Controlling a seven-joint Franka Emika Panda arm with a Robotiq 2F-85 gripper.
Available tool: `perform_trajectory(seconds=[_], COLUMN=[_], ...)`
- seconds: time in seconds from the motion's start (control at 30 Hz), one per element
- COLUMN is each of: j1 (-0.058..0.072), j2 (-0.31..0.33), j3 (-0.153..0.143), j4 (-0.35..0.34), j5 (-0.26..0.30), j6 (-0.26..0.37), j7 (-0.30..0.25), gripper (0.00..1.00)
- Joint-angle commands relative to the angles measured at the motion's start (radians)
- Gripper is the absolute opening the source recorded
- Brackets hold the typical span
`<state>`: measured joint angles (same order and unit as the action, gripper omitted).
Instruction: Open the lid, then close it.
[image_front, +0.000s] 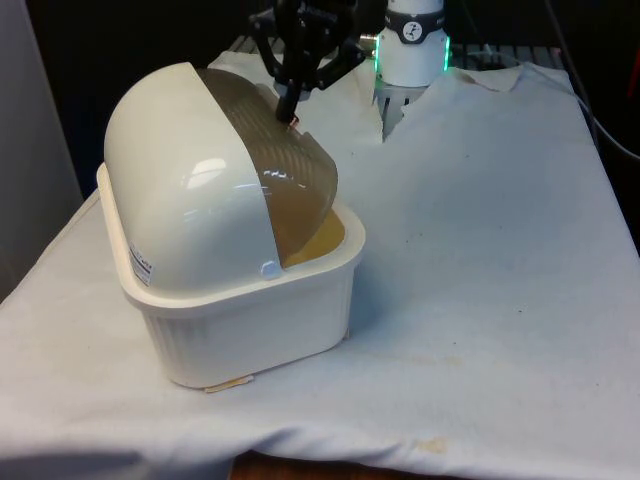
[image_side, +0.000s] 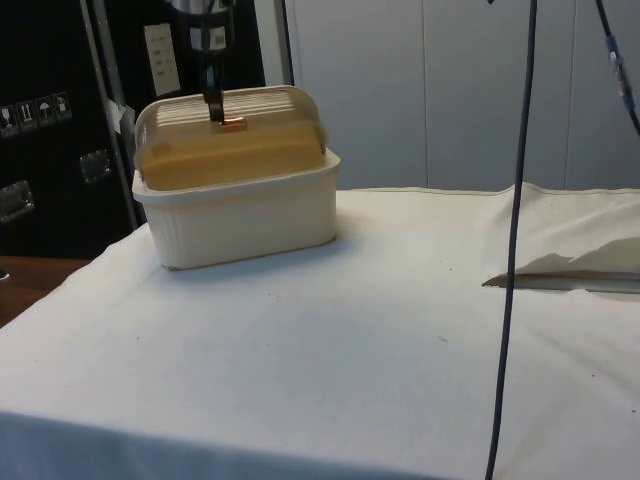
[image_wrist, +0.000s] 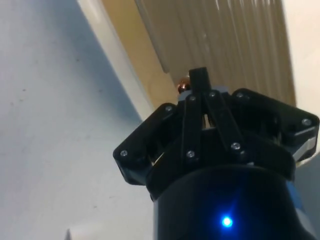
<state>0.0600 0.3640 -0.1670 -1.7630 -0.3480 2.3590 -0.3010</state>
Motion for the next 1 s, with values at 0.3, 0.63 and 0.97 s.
perform_trajectory(seconds=[0.3, 0.63, 0.97], j1=[-0.006, -0.004, -0.001], j2=[0.004, 0.005, -0.001], j3=[0.016, 0.035, 0.057], j4=[-0.004, 0.002, -0.003], j5=[0.112, 0.206, 0.271], j6=[-0.022, -0.069, -0.101], j7=[-0.093, -0.154, -0.165], gripper=[0.0, 0.0, 0.0])
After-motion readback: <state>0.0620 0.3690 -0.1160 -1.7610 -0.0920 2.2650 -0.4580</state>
